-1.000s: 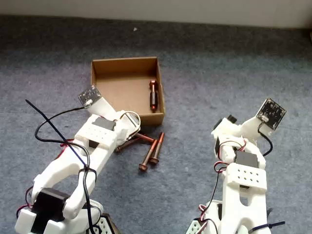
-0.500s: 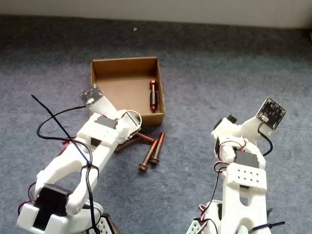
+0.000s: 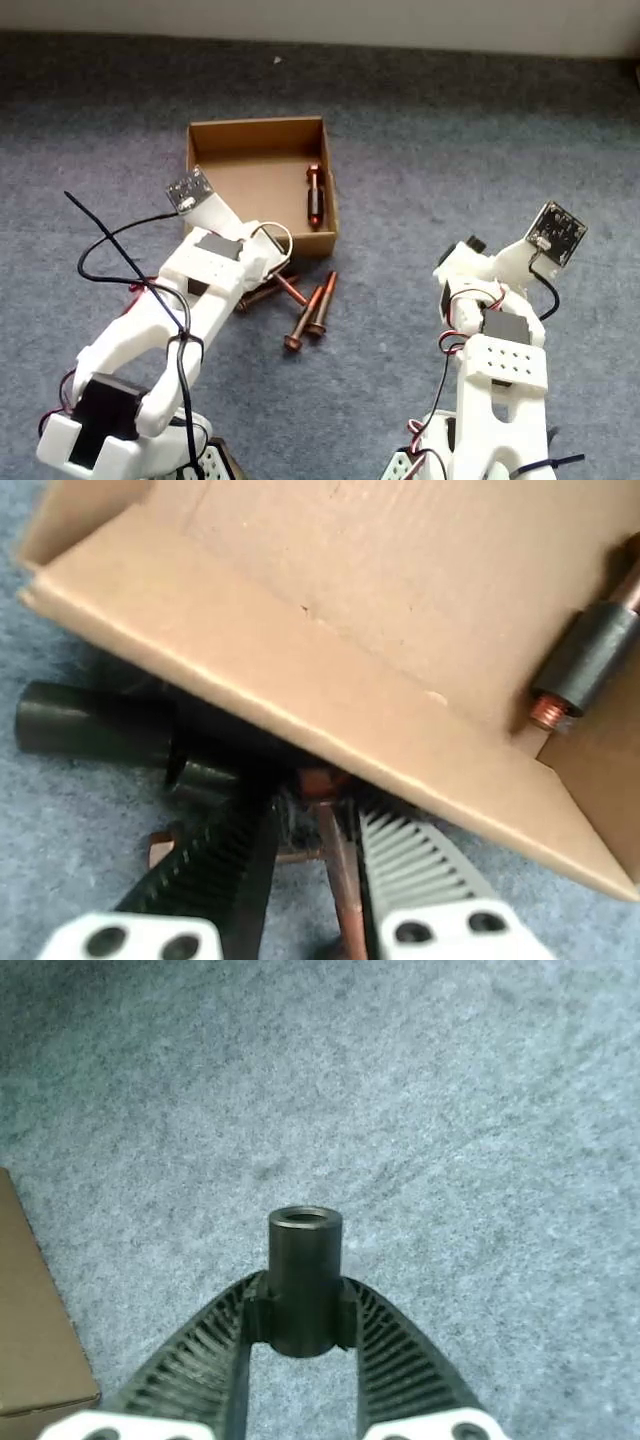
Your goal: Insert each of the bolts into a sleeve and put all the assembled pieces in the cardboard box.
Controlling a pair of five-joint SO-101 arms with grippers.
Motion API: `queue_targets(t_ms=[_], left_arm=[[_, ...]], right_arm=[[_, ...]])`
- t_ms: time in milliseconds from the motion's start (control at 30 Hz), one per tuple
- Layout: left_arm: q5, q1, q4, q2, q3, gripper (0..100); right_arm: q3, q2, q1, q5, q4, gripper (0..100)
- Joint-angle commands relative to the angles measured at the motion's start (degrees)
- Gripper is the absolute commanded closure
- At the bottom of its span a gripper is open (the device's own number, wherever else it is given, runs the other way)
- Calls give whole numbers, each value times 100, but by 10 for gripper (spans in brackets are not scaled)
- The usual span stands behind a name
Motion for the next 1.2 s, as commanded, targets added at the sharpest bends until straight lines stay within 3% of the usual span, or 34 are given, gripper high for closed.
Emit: queue_targets(t_ms=[0,167,467,667,867,1167], left_arm=[[26,-13,563,-919,-31,995],[-18,198,932,-2202,189,994],[-1960,189,932,-3459,462,994],[-2602,180,923,-3846,435,993],[-3411,171,932,-4725,470,994],[-4079,180,651,-6440,1147,994]], right_arm=[[-66,-163,13,-9,-119,993],[-66,-180,13,-9,-101,993],[-101,-189,-347,35,92,993],[-119,-312,-1103,1046,963,993],[136,-1710,-2044,1371,1121,993],[840,-3705,-3099,1380,1209,993]])
